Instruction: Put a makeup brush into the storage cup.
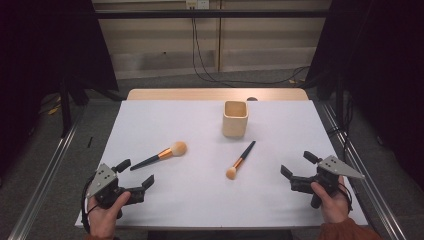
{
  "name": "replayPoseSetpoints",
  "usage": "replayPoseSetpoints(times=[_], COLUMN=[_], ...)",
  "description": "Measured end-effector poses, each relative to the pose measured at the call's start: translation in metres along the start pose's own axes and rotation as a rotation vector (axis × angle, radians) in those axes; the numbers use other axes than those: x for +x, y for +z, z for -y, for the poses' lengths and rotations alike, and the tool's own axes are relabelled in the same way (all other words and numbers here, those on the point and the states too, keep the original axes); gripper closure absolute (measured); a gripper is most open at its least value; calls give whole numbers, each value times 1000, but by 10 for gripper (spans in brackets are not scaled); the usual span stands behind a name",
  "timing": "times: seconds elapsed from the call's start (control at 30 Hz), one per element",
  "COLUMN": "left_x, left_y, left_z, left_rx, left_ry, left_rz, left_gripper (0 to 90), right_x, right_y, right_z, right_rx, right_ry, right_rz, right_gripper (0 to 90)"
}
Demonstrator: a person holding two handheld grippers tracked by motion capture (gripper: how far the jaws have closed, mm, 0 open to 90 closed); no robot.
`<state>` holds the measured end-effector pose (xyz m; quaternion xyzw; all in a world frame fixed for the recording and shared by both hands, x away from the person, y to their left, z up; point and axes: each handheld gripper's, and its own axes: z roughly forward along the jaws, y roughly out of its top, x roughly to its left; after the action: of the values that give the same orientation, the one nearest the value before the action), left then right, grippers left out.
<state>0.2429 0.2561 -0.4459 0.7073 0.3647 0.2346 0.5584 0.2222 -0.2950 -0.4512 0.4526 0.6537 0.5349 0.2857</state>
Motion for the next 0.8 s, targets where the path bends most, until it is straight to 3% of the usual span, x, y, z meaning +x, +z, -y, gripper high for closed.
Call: replayPoseSetpoints(times=[0.23,0.3,0.4,0.57,0.8], left_x=[-1,0,0,3,6], left_y=[0,0,1,4,7], left_z=[-1,-1,-4,-12,-20], left_rx=[11,2,14,20,19], left_ry=[21,8,29,26,67], left_rz=[1,5,5,2,-1], left_gripper=[29,29,29,29,29], right_x=[1,2,2,4,6], right_y=[2,2,3,4,5], right_z=[1,1,1,1,0], right_rx=[2,3,7,4,8], right_ry=[-5,-3,-4,-15,-18], right_rz=[-18,-21,-24,-31,-30], right_gripper=[4,4,4,4,3])
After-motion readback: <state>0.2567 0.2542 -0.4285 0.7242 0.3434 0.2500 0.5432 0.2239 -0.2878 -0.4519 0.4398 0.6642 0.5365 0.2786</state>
